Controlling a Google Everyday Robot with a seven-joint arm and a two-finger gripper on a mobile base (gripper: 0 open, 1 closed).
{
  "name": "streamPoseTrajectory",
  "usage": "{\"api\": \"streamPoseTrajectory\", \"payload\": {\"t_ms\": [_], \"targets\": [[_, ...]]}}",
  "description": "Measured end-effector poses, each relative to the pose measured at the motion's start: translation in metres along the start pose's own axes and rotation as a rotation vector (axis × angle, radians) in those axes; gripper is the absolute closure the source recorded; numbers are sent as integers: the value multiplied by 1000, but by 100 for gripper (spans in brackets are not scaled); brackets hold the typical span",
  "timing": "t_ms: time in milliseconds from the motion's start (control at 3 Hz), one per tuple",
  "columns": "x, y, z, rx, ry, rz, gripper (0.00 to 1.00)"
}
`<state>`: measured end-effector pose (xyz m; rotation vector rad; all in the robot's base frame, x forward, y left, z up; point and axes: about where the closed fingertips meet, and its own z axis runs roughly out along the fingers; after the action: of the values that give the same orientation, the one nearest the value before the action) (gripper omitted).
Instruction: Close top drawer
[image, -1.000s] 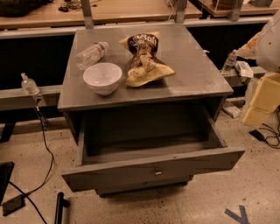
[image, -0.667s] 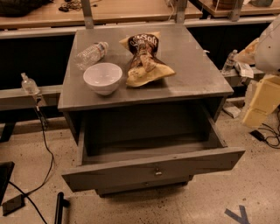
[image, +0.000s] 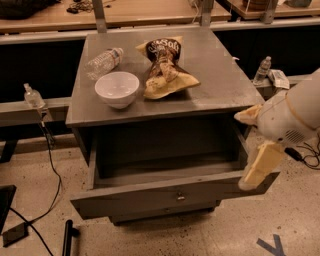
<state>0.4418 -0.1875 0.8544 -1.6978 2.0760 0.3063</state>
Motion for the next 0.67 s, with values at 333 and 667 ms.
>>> {"api": "streamPoseTrajectory", "payload": {"t_ms": [333, 667], "targets": [[24, 36, 75, -61, -83, 63, 0], [23, 35, 74, -66, -88, 59, 0]]}}
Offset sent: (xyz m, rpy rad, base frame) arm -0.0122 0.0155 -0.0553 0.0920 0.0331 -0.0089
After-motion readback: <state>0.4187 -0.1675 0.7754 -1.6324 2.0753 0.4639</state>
